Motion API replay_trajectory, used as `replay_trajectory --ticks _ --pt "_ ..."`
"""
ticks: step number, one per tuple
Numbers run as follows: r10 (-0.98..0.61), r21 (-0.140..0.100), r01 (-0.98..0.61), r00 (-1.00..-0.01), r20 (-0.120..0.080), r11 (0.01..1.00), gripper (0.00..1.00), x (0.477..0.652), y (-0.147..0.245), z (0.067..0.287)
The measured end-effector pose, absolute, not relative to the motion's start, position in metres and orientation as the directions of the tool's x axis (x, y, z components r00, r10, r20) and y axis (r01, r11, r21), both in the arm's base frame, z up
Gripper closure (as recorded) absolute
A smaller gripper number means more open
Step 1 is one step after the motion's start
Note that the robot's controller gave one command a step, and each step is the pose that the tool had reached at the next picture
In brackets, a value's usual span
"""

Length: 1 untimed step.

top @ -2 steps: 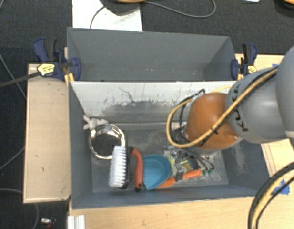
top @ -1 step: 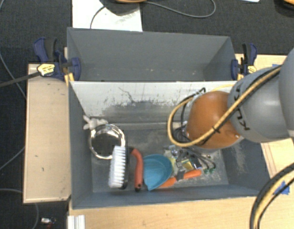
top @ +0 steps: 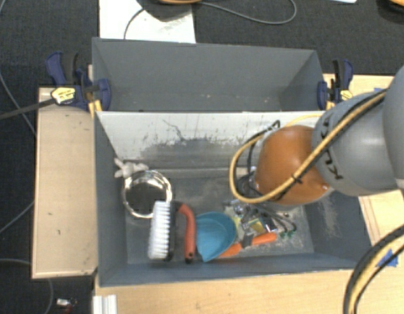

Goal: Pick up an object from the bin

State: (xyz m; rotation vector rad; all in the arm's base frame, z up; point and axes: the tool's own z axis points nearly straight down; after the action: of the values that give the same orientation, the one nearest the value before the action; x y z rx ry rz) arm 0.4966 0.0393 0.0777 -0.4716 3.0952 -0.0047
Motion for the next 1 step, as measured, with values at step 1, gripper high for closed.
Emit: replay_trajectory --ticks 1 --pt "-0.375 -0.007 -0.375 -0.927 -0.018 0.927 1.0 0.4978 0.0442 0.0835"
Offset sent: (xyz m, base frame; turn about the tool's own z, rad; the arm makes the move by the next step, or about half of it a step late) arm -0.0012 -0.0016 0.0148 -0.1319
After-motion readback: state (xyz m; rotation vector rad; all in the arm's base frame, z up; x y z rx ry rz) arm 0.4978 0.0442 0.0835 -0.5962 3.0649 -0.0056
